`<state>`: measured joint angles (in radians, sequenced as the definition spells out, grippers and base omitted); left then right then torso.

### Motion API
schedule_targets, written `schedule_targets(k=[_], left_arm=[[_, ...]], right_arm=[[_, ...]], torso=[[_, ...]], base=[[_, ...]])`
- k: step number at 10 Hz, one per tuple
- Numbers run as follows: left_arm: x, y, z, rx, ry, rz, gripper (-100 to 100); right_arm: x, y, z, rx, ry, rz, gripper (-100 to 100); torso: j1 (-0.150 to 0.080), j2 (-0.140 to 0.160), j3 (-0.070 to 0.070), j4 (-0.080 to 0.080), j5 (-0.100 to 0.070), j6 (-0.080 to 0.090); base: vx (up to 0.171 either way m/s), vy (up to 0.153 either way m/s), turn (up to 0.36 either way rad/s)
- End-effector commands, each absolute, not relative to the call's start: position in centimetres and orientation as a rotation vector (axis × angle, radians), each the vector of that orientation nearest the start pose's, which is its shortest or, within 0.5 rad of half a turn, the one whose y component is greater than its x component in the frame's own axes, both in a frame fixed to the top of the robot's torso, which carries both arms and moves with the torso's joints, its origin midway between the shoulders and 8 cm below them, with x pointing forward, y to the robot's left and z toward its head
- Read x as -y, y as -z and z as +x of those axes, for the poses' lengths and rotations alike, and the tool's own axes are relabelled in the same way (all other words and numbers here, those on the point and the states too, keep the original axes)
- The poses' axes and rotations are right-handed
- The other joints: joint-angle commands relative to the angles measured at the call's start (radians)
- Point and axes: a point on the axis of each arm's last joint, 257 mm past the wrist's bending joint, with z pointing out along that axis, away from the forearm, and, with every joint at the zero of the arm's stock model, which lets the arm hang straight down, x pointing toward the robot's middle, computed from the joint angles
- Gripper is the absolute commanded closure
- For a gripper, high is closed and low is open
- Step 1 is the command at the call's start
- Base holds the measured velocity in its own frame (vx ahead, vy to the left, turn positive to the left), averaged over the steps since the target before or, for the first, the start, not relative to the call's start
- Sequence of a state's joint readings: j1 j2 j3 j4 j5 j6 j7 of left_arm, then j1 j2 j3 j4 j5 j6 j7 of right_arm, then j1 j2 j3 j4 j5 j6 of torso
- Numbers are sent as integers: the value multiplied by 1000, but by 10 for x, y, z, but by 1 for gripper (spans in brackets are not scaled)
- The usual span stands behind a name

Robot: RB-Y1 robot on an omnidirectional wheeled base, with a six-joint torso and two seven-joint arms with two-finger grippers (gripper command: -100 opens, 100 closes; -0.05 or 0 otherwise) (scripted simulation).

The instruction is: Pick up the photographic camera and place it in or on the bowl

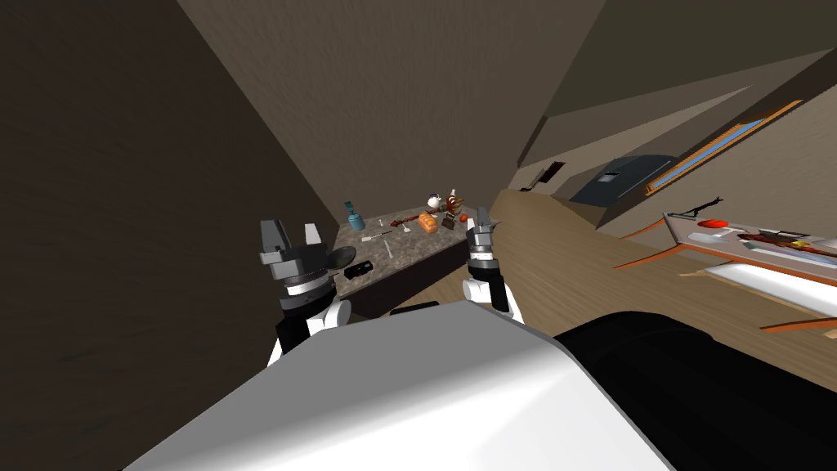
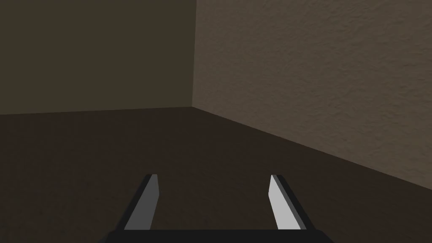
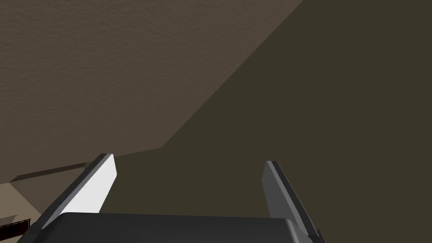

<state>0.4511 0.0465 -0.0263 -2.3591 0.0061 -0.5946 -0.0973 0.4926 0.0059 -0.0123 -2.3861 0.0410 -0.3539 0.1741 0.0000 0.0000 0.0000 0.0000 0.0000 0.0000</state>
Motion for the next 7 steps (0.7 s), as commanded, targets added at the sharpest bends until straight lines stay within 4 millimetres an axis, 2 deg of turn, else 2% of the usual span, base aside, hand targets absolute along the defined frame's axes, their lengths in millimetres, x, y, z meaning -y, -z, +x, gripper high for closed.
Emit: schedule_targets(k=[1, 7], left_arm=[[-256, -84, 321, -548, 1303, -450, -100], [-267, -67, 352, -655, 1291, -536, -100]], right_arm=[[279, -46, 346, -692, -1094, 595, 0], [279, -46, 346, -692, -1094, 595, 0]], torso=[[0, 0, 0, 0, 0, 0], [-2, 2, 1, 0, 0, 0]], base=[[-18, -20, -2], [-22, -33, 0]])
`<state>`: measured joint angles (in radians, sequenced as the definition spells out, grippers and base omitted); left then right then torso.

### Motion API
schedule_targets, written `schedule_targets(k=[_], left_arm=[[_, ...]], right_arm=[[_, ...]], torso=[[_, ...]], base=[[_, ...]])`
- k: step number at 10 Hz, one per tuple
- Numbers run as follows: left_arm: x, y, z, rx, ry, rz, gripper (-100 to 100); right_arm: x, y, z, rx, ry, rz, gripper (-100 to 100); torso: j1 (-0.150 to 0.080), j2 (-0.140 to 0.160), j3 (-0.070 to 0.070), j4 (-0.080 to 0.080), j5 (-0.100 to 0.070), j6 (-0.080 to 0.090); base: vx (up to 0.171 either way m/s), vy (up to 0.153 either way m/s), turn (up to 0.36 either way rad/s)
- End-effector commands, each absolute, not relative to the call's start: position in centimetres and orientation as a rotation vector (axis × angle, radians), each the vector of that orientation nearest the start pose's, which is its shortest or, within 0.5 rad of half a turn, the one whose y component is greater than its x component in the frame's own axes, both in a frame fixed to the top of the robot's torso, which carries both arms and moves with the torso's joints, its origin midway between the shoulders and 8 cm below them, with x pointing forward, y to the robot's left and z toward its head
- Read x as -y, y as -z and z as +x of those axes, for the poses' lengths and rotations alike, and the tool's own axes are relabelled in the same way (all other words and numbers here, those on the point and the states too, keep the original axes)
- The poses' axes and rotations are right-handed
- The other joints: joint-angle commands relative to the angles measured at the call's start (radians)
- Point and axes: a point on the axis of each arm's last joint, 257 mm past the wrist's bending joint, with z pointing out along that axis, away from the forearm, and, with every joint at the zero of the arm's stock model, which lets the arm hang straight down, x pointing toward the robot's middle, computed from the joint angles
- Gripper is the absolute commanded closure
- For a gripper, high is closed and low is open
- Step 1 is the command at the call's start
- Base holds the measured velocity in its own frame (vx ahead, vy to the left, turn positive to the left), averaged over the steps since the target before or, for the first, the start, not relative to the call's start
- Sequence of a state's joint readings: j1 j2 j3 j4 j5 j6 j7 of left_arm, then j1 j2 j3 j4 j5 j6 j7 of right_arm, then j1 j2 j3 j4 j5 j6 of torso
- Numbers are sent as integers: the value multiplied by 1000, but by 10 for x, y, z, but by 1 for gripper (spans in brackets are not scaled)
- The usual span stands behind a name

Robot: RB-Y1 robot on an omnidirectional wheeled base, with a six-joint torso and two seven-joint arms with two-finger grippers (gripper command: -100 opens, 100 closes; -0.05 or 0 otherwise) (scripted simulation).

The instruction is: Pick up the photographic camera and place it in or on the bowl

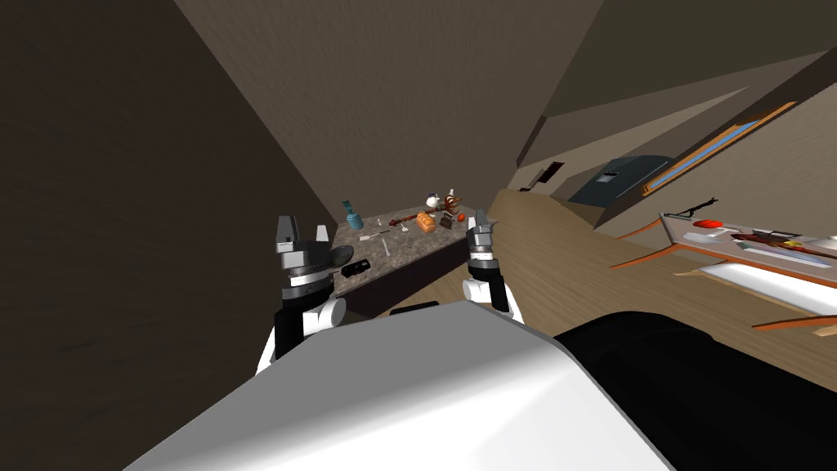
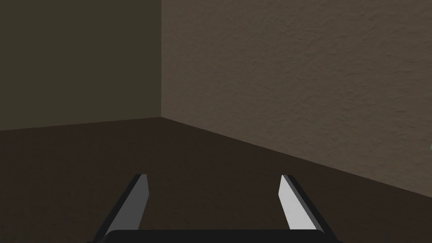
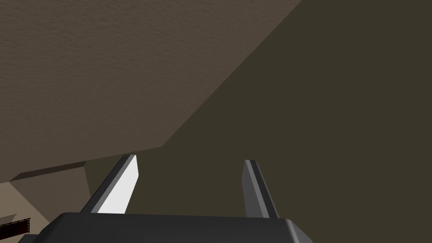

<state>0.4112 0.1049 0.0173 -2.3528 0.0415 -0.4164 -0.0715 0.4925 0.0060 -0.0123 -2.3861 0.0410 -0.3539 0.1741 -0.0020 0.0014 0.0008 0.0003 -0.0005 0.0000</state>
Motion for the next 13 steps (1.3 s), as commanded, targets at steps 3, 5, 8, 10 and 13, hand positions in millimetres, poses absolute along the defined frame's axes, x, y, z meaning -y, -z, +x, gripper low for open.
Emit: schedule_targets(k=[3, 5, 8, 10, 13], left_arm=[[-271, -59, 364, -699, 1282, -578, -100], [-276, -51, 375, -737, 1274, -615, -100], [-284, -41, 391, -789, 1265, -669, -100], [-286, -33, 396, -817, 1253, -700, -100], [-296, -21, 412, -868, 1242, -762, -100]], right_arm=[[279, -46, 346, -692, -1094, 595, 0], [279, -46, 346, -692, -1094, 595, 0], [279, -46, 346, -692, -1094, 595, 0], [279, -46, 346, -692, -1094, 595, 0], [279, -46, 346, -692, -1094, 595, 0]], torso=[[0, 0, 0, 0, 0, 0], [0, 0, 0, 0, 0, 0], [0, 0, 0, 0, 0, 0], [1, 0, 0, 0, 0, 0], [1, -1, 0, 0, 0, 0]], base=[[-18, -27, -1], [-18, -28, -2], [-20, -28, -4], [-12, -17, -1], [-14, -27, -6]])
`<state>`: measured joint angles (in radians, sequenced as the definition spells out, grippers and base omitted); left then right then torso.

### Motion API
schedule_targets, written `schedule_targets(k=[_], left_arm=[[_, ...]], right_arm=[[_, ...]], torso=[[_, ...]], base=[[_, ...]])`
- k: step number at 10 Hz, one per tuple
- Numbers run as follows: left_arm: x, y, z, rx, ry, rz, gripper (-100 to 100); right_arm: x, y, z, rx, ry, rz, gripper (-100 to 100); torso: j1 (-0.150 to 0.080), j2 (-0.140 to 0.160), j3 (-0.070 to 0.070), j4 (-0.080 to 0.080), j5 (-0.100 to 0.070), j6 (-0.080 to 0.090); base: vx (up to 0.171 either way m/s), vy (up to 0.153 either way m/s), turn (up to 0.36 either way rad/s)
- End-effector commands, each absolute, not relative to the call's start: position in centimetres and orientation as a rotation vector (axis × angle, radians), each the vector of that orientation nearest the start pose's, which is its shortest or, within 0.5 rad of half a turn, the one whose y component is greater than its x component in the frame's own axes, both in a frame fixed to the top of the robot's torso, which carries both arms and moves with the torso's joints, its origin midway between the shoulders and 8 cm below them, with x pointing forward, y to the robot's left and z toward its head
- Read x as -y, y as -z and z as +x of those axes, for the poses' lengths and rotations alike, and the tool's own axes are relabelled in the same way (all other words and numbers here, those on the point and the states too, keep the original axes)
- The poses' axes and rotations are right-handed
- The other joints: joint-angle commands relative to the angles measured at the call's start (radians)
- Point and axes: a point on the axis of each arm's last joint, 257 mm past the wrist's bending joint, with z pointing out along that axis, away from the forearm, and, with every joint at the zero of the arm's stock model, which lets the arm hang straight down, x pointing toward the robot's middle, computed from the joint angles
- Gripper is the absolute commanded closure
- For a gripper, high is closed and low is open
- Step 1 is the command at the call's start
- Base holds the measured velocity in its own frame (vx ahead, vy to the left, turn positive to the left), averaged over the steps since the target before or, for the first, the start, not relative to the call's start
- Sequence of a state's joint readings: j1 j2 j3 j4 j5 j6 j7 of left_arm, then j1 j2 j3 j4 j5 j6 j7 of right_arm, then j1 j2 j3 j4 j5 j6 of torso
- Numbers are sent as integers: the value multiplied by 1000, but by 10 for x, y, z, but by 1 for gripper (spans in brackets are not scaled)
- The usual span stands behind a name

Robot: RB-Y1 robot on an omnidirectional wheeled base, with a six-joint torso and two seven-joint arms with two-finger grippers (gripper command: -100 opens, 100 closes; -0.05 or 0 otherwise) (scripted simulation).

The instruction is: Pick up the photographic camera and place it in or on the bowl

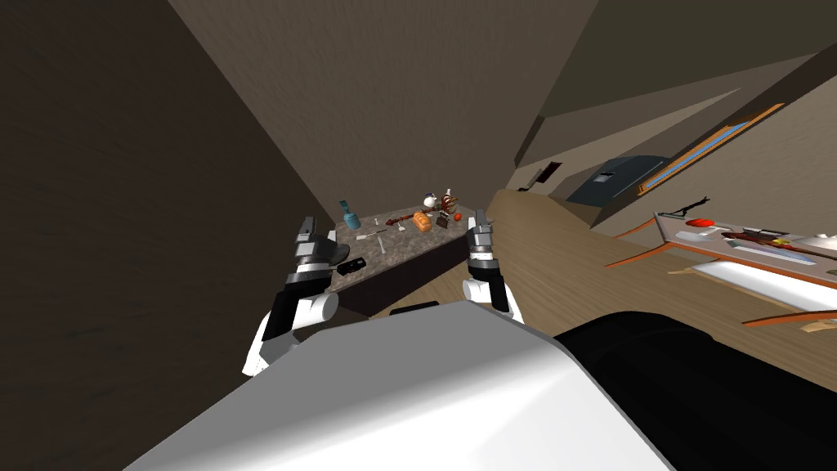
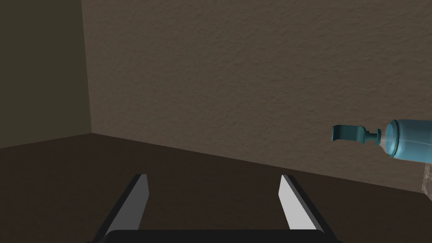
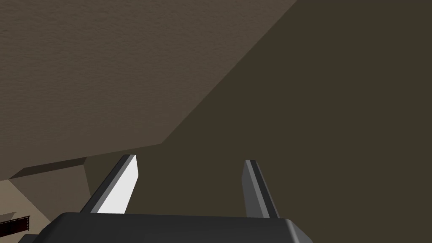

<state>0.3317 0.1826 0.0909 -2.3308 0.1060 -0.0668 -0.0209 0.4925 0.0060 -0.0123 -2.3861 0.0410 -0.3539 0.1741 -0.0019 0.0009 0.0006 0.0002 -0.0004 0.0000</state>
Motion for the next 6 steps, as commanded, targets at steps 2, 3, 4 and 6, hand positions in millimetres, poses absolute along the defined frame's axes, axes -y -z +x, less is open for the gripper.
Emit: schedule_targets(k=[2, 3, 4, 6], left_arm=[[-297, -12, 417, -898, 1226, -797, -100], [-302, -8, 423, -915, 1224, -821, -100], [-303, -2, 426, -933, 1214, -842, -100], [-308, 4, 432, -955, 1208, -875, -100]], right_arm=[[279, -46, 346, -692, -1094, 595, 0], [279, -46, 346, -692, -1094, 595, 0], [279, -46, 346, -692, -1094, 595, 0], [279, -46, 346, -692, -1094, 595, 0]], torso=[[0, 0, 0, 0, 0, 0], [1, 0, 0, 0, 0, 0], [1, 0, 0, 0, 0, 0], [1, -1, 0, 0, 0, 0]], base=[[-12, -17, 0], [-8, -19, -11], [-9, -19, -3], [-9, -14, -4]])
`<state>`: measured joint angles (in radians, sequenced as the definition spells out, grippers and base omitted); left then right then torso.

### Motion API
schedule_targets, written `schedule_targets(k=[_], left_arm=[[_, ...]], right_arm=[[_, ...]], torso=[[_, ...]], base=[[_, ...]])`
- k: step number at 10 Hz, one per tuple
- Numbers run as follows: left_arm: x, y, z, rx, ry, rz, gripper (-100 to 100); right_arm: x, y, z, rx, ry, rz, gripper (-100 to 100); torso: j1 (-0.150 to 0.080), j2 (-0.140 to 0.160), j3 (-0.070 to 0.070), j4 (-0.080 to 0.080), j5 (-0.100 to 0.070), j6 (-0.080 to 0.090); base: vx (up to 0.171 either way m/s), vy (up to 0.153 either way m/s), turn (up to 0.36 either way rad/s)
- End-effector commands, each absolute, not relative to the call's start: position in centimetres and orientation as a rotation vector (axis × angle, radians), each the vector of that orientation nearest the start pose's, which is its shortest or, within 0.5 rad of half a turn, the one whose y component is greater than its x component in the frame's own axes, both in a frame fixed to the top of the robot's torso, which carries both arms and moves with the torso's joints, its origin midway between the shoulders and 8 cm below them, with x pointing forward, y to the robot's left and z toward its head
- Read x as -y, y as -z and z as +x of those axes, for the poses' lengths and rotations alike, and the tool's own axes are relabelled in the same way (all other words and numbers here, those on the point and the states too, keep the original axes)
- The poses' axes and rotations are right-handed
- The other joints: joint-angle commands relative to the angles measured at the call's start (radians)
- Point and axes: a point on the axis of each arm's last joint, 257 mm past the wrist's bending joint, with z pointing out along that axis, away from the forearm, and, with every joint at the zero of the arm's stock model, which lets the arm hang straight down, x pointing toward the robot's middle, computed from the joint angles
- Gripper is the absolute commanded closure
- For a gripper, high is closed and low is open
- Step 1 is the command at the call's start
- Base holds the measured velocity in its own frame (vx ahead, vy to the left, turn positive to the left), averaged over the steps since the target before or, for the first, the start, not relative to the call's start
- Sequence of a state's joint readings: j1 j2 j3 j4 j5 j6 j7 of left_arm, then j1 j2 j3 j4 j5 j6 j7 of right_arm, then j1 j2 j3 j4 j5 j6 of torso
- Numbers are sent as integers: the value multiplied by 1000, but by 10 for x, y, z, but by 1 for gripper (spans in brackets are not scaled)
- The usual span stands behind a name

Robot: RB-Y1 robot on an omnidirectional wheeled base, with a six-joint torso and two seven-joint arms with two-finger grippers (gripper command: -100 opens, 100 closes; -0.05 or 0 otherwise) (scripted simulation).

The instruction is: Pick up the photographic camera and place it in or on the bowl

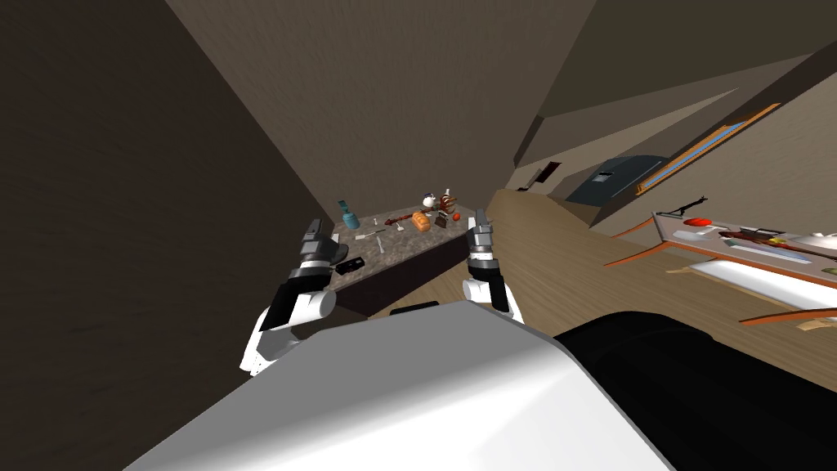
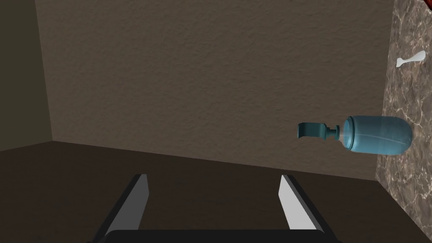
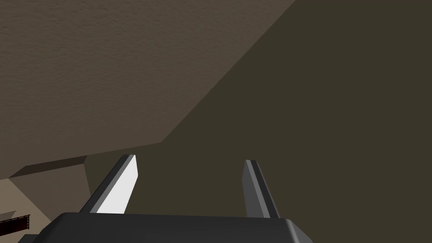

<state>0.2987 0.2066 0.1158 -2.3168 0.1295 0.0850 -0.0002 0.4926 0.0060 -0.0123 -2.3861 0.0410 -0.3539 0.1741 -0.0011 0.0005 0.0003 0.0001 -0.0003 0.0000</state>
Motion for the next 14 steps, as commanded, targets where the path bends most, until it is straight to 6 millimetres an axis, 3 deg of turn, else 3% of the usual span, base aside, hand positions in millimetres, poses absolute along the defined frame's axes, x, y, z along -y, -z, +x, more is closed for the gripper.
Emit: schedule_targets(k=[1, 14], left_arm=[[-309, 10, 434, -973, 1197, -896, -100], [-335, 67, 461, -1135, 1108, -1141, -100]], right_arm=[[279, -46, 346, -692, -1094, 595, 0], [279, -46, 346, -692, -1094, 595, 0]], torso=[[0, 0, 0, 0, 0, 0], [0, 0, 0, 0, 0, 0]], base=[[-13, -21, -5], [-6, -13, -5]])
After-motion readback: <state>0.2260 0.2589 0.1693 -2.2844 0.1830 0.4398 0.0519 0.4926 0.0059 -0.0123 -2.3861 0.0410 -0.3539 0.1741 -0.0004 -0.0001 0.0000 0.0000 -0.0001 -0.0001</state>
